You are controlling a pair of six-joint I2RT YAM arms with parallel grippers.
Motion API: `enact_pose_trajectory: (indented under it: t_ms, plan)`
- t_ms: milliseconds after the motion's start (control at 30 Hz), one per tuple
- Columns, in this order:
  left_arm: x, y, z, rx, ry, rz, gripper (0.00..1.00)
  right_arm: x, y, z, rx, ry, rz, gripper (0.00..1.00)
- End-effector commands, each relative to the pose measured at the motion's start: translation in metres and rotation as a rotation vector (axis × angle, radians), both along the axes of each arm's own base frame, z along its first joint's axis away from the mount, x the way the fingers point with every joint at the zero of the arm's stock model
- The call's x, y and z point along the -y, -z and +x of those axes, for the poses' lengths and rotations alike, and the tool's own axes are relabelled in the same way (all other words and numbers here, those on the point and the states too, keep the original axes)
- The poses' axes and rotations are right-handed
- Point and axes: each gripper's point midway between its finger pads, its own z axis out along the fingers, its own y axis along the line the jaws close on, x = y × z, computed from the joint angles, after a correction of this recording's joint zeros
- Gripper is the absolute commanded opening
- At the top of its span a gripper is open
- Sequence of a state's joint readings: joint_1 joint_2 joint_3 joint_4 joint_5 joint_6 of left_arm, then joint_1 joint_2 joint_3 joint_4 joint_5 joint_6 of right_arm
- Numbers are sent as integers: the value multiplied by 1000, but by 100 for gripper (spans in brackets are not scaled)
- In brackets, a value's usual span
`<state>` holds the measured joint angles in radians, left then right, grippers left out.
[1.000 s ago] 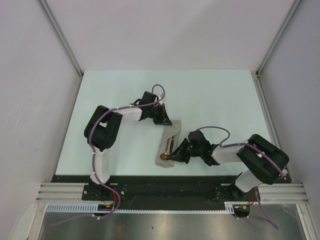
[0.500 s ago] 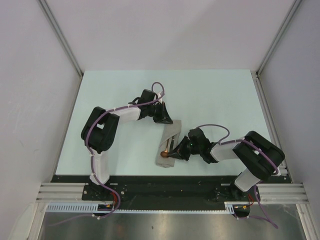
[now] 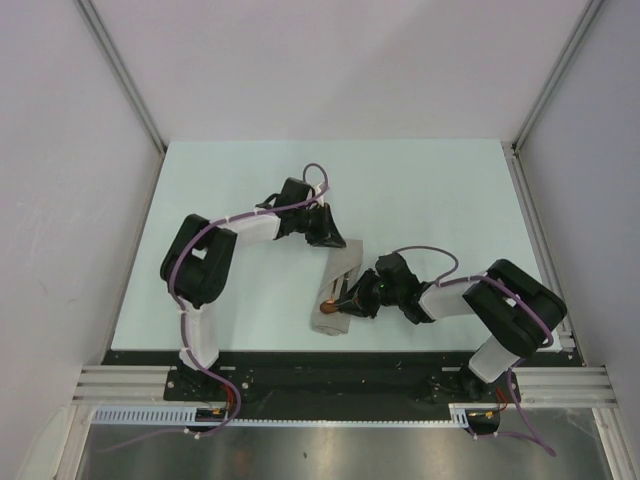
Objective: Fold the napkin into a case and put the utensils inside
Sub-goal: Insert the spoon into the folded napkin.
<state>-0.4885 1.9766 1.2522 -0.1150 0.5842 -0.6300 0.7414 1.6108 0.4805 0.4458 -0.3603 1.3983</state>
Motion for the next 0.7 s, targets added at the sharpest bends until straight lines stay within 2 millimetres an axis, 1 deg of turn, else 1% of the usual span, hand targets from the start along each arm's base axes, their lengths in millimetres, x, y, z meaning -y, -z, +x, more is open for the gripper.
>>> enact_pose_trajectory:
  t_ms: [0, 33, 67, 100, 133, 167, 200, 233, 267, 300, 333, 367, 400, 433, 467, 500, 533, 567, 600, 633, 667]
  plan:
    - [8, -45, 4, 78, 15, -69, 18, -11, -20, 9, 49, -4, 48, 27]
    - [8, -47, 3, 80, 15, -72, 24, -11, -22, 7, 48, -9, 53, 31]
    - [8, -49, 3, 87, 15, -79, 27, -12, -27, 7, 54, -11, 59, 32]
    - [8, -50, 2, 87, 11, -81, 30, -12, -27, 4, 55, -16, 56, 34]
    - [6, -57, 1, 99, 7, -85, 36, -13, -29, 3, 57, -18, 55, 38]
    - [6, -58, 0, 100, 7, -85, 38, -11, -28, 1, 50, -21, 47, 40]
    - [5, -62, 0, 107, 6, -89, 40, -11, -35, -2, 65, -30, 58, 42]
    - [4, -70, -1, 121, 6, -98, 45, -10, -38, -3, 67, -31, 62, 47]
    - [4, -76, -2, 133, 10, -106, 46, -7, -38, -7, 60, -39, 54, 50]
    - [4, -80, -4, 140, 18, -114, 48, -6, -49, -9, 91, -47, 67, 52]
    - [3, -91, -7, 160, 24, -123, 50, -4, -53, -10, 100, -54, 64, 59]
    - [2, -96, -12, 171, 41, -132, 51, 1, -52, -15, 86, -61, 39, 61]
    - [1, -100, -14, 185, 47, -134, 52, 4, -56, -16, 98, -70, 29, 63]
    - [-3, -112, -21, 219, 52, -141, 53, 15, -61, -18, 109, -76, 5, 65]
    - [-6, -116, -25, 244, 60, -141, 54, 21, -63, -19, 120, -82, -6, 66]
    - [-12, -114, -34, 246, 63, -138, 59, 28, -64, -20, 153, -101, -28, 66]
    - [-14, -123, -36, 303, 58, -155, 64, 46, -67, -17, 171, -83, -71, 66]
    - [-22, -158, -47, 415, 43, -196, 66, 54, -68, -15, 205, -91, -109, 67]
    - [-34, -145, -54, 438, 2, -171, 70, 61, -79, -3, 276, -81, -150, 81]
    - [-39, -157, -56, 509, -21, -190, 75, 76, -72, -1, 345, -141, -250, 86]
    - [-49, -184, -69, 602, -45, -222, 77, 82, -71, 4, 392, -160, -306, 91]
